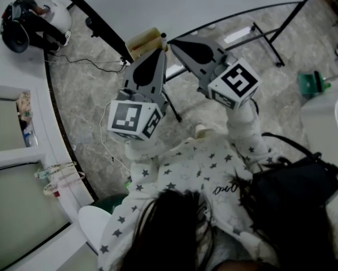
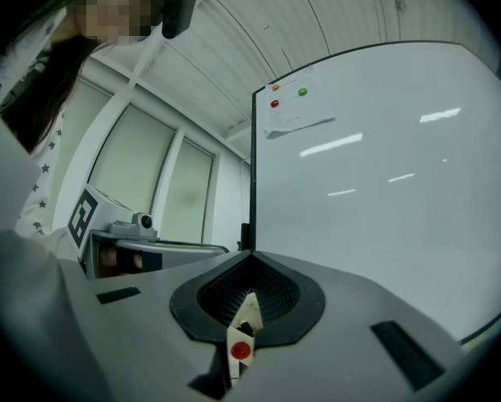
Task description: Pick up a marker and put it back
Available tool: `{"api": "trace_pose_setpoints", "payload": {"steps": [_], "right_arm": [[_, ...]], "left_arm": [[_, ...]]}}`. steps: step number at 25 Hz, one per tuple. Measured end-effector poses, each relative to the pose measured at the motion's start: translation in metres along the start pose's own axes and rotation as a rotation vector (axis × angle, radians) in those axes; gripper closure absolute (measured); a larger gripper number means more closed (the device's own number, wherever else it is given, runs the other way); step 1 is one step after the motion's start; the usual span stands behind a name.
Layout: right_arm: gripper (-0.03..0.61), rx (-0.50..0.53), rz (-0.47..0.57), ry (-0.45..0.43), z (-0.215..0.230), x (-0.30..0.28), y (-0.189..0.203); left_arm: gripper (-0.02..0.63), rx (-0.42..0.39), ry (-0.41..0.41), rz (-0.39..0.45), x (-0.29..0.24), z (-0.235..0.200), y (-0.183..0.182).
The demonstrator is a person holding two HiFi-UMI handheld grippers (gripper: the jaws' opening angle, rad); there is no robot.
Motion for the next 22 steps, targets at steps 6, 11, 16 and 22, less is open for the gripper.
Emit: {"api": "trace_pose_setpoints", "payload": {"steps": [6, 11, 16, 22], "right_arm": [[0.572, -0.001, -0.002, -0.005, -0.0018, -0.0028, 0.0017], [0.572, -0.002, -0.002, -0.01, -0.0026, -0.0049, 0.0018], [0.572, 0.001, 0.002, -0.012, -0.0035, -0.0048, 0.0011], [0.572, 0.001, -0.001, -0.014, -0.0038, -0.0047, 0.0011]], "left_arm": [[0.612, 0.0, -0.012, -0.002, 0.0035, -0.0033, -0.0001], [0.614, -0.001, -0.014, 0.001, 0.0047, -0.0047, -0.0006], [0.614, -0.002, -0.016, 0.003, 0.0061, -0.0043, -0.0024], [0.613, -0.005, -0.011, 0.007, 0.0057, -0.0037, -0.0015]]}}
Point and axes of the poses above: the fingertips, and each gripper's own axes: x backward along the fingers, z to its right, y out of its underside, the point moved 6 cm from there along x, backward along the fingers, and after that the axes turned 9 degrees about x, right-handed, at the moved point
